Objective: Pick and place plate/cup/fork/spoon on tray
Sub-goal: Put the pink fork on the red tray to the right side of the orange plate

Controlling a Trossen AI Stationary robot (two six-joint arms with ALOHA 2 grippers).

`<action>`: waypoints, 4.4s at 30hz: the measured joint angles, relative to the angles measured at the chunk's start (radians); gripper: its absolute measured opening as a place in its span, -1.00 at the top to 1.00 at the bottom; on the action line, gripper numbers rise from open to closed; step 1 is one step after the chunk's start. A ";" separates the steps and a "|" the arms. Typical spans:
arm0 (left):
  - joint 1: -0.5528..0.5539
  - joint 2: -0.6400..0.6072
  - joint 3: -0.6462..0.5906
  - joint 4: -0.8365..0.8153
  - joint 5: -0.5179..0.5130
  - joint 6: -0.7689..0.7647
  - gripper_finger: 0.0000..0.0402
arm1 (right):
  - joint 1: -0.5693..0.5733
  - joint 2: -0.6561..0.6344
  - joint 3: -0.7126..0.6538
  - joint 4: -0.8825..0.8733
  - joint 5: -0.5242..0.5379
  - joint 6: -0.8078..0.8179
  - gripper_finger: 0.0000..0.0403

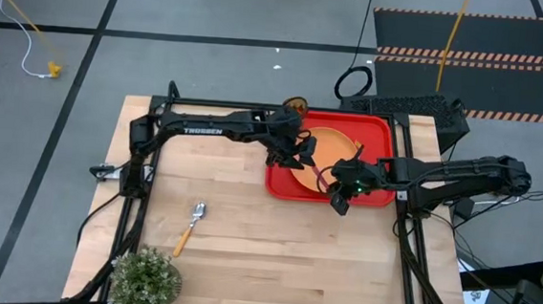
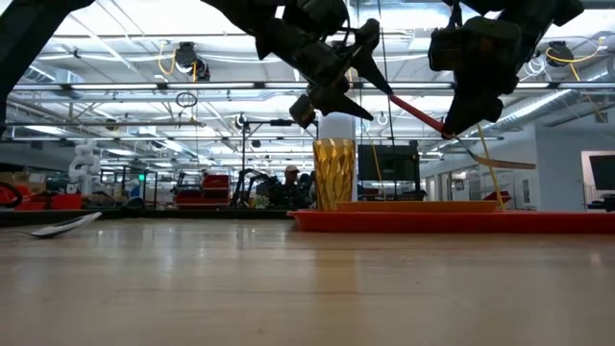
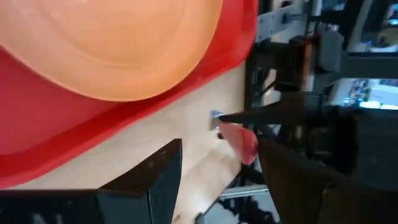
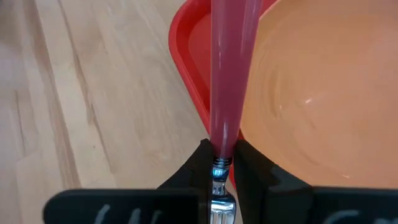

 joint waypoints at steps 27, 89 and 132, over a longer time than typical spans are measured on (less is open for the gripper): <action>-0.019 0.069 0.000 0.115 0.018 0.029 0.35 | -0.007 0.006 0.000 -0.007 0.002 -0.084 0.87; 0.022 0.067 0.000 0.190 0.118 0.244 0.84 | -0.013 -0.069 0.000 0.008 0.029 0.123 0.19; 0.126 -0.196 0.000 0.620 -0.303 0.852 0.84 | -0.194 -0.500 0.000 0.617 0.659 0.637 0.05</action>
